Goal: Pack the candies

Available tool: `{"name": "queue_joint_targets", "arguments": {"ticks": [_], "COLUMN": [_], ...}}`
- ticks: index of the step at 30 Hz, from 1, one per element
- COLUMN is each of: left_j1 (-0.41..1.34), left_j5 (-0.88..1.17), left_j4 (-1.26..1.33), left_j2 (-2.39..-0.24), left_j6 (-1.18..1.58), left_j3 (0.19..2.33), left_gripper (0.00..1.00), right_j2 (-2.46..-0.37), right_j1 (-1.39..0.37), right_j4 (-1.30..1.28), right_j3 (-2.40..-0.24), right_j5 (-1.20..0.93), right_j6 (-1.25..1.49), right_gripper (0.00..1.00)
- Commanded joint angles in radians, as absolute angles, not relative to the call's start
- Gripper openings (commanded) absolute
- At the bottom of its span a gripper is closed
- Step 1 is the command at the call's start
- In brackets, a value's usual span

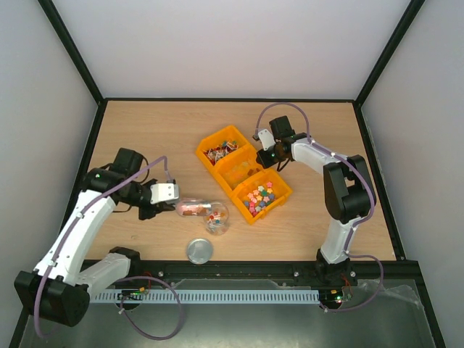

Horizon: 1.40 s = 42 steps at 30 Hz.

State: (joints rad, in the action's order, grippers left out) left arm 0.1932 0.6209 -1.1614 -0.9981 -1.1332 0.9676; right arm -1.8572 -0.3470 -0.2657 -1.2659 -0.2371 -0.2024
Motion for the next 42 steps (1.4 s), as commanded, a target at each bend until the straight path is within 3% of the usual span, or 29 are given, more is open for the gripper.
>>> {"name": "queue_joint_targets", "arguments": {"ticks": [1, 20, 42], "left_j1": [0.287, 0.549, 0.616], "left_j5": [0.558, 0.319, 0.208], "left_j4": [-1.155, -1.224, -1.247], "left_j2": [-1.025, -1.156, -1.213], "left_j6": [-1.04, -0.883, -0.741], "left_j3": [1.021, 1.178, 1.361], "left_gripper": [0.02, 0.02, 0.02], "right_j2": [-1.818, -1.825, -1.821], "right_j1": [-0.344, -0.344, -0.344], "right_j4": [-0.276, -0.265, -0.247], "right_j3": [-1.256, -1.261, -1.263], "right_j5": [-0.227, -0.226, -0.239], "right_j6": [-0.219, -0.216, -0.182], "right_gripper": [0.01, 0.02, 0.01]}}
